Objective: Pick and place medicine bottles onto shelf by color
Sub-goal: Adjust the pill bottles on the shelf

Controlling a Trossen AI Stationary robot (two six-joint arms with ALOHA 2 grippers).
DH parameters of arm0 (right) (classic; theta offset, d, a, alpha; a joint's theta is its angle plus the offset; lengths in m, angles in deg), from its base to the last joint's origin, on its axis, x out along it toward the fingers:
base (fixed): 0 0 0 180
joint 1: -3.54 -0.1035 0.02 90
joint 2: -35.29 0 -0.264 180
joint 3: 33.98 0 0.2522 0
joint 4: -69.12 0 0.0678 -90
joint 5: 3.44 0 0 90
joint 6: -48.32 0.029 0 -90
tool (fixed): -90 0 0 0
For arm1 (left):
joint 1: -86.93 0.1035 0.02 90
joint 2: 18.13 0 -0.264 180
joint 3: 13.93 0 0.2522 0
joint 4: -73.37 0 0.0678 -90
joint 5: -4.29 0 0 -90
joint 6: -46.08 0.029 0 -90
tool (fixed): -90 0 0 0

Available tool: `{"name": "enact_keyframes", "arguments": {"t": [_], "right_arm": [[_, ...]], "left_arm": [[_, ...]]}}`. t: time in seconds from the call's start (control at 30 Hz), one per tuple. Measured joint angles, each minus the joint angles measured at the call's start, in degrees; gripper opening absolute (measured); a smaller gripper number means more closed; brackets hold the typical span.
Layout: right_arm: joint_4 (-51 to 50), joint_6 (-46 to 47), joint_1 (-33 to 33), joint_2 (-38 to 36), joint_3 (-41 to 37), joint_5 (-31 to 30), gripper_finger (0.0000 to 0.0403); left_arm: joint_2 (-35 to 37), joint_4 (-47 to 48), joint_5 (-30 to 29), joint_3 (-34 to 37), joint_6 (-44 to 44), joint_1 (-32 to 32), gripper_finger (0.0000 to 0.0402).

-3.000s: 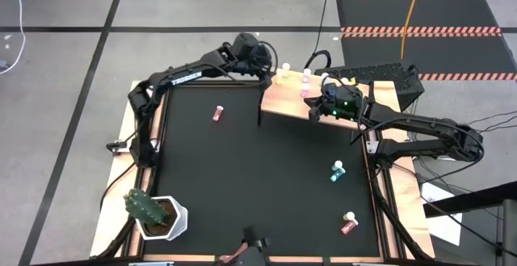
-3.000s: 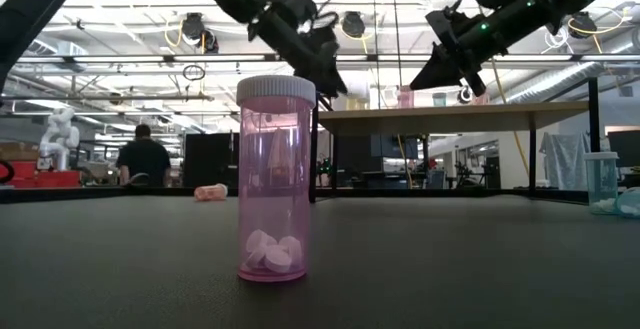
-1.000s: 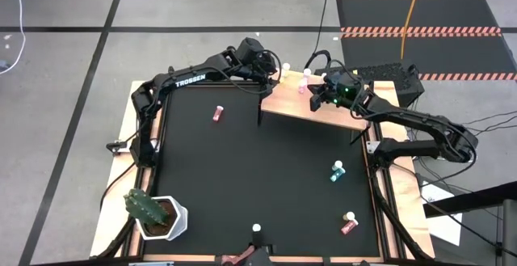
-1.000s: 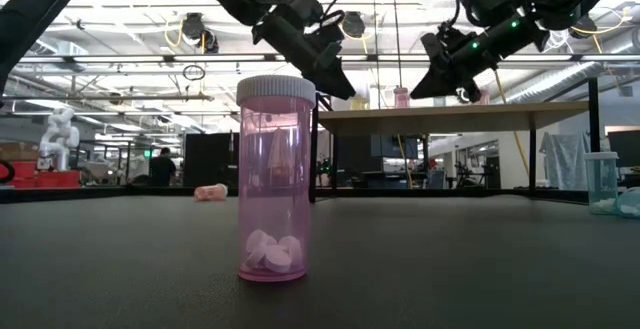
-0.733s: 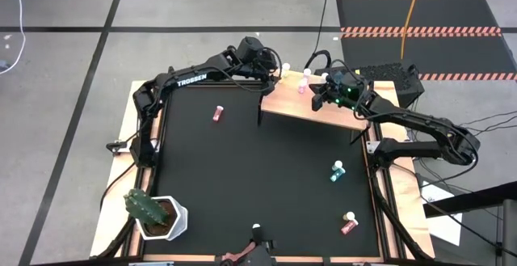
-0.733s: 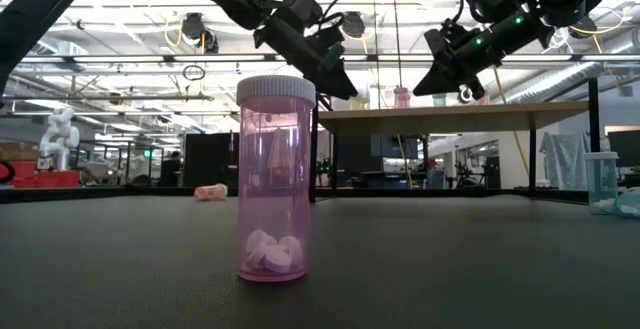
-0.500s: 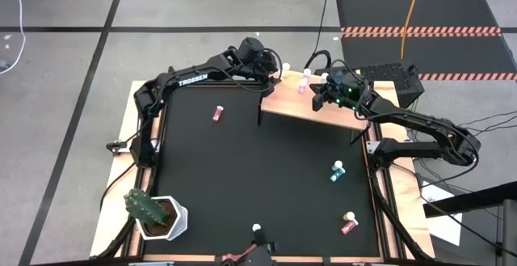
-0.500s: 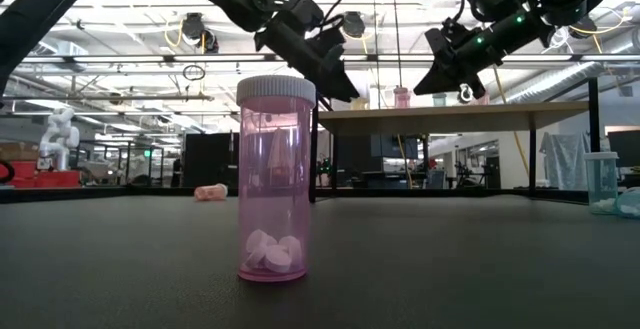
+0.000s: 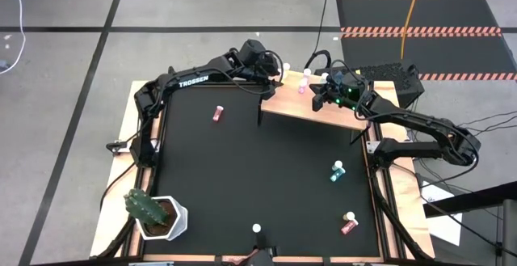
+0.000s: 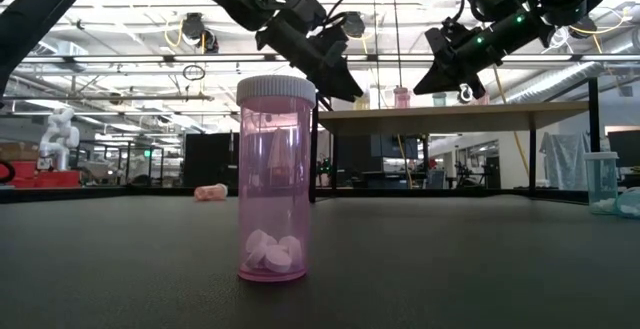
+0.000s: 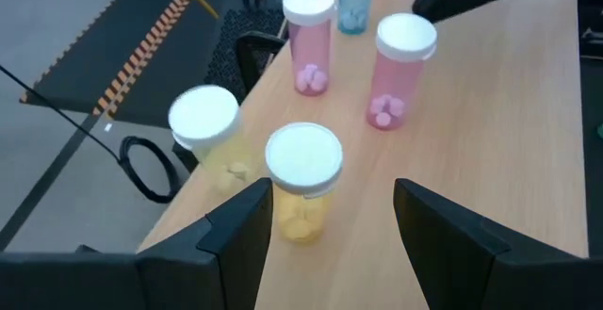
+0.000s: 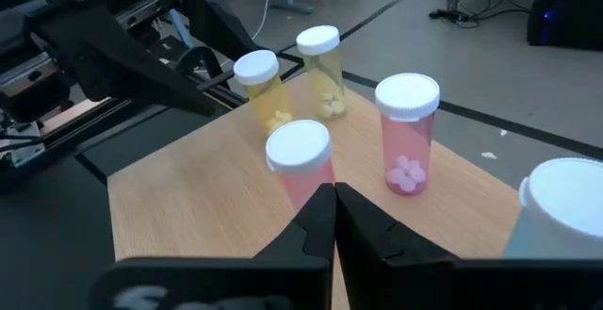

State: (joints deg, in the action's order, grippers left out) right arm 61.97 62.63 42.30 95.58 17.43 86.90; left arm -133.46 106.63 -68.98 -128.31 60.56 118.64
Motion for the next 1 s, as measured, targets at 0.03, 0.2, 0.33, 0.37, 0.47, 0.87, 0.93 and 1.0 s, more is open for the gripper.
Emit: {"name": "enact_keyframes", "arguments": {"t": [0.03, 0.2, 0.33, 0.37, 0.47, 0.87, 0.93, 1.0], "right_arm": [[0.0, 0.0, 0.0, 0.0, 0.0, 0.0, 0.0002], [0.0, 0.0, 0.0, 0.0, -0.02, 0.0, 0.0002], [0.0, 0.0, 0.0, 0.0, -0.01, 0.0, 0.0002], [0.0, 0.0, 0.0, 0.0, 0.0, 0.0, 0.0002], [0.0, 0.0, 0.0, 0.0, 0.0, 0.0, 0.0002], [-0.87, 0.01, -0.94, 0.21, -0.01, 4.43, 0.0002], [-0.87, 0.09, -1.84, 0.55, 0.0, 4.46, 0.0002], [-0.81, 0.73, -3.0, 1.25, 0.0, 4.45, 0.0002]], "left_arm": [[0.0, 0.11, 0.23, 0.01, -0.12, -0.12, 0.0223], [0.0, 0.08, 0.27, 0.0, -0.44, -0.33, 0.0223], [0.0, 0.22, 0.33, 0.0, -1.2, -0.33, 0.0223], [0.0, 0.47, 0.33, 0.0, -1.27, -0.33, 0.0223], [0.0, 1.17, 0.27, 0.0, -1.68, -0.31, 0.0223], [0.0, 2.35, -1.79, 0.01, -2.19, -0.13, 0.0223], [0.02, 2.93, -1.79, 0.01, -2.21, -0.13, 0.0223], [0.63, 4.65, -1.86, 0.03, -2.25, -0.13, 0.0223]]}}
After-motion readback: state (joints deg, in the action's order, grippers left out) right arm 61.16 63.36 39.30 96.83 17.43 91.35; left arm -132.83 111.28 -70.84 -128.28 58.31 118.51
